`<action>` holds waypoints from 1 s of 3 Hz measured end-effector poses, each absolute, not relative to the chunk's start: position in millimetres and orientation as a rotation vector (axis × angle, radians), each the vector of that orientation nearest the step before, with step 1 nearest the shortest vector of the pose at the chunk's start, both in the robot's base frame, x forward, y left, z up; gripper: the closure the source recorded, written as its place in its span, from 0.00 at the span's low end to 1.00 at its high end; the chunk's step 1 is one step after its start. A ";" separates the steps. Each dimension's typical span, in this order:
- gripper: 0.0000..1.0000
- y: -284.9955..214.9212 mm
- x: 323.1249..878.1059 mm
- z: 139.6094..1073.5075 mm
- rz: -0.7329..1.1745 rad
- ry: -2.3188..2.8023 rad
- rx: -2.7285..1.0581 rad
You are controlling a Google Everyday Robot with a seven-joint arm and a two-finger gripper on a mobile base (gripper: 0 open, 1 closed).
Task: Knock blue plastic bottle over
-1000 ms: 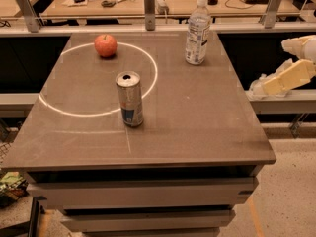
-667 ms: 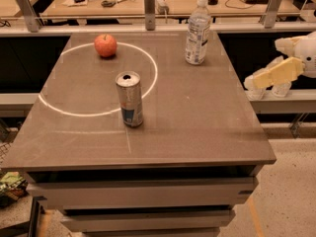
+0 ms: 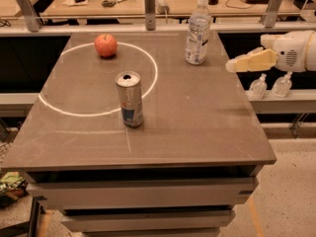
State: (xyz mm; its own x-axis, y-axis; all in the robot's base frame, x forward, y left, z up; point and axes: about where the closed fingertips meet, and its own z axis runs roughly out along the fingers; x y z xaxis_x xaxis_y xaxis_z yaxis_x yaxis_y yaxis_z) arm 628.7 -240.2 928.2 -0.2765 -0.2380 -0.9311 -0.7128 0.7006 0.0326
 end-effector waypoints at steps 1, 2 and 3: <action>0.00 -225.8 659.8 931.4 0.537 1.787 -0.783; 0.00 -210.7 689.2 926.9 0.514 1.775 -0.802; 0.00 -200.9 710.2 921.3 0.518 1.764 -0.810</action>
Offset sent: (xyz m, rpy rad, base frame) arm 0.0946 0.0415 -0.0047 -0.0527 -0.0956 0.0229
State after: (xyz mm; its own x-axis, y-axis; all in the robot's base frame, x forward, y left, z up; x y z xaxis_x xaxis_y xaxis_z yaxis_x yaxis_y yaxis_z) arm 710.2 -200.9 921.3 -0.1927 -0.2705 -0.9432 -0.7376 0.6739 -0.0426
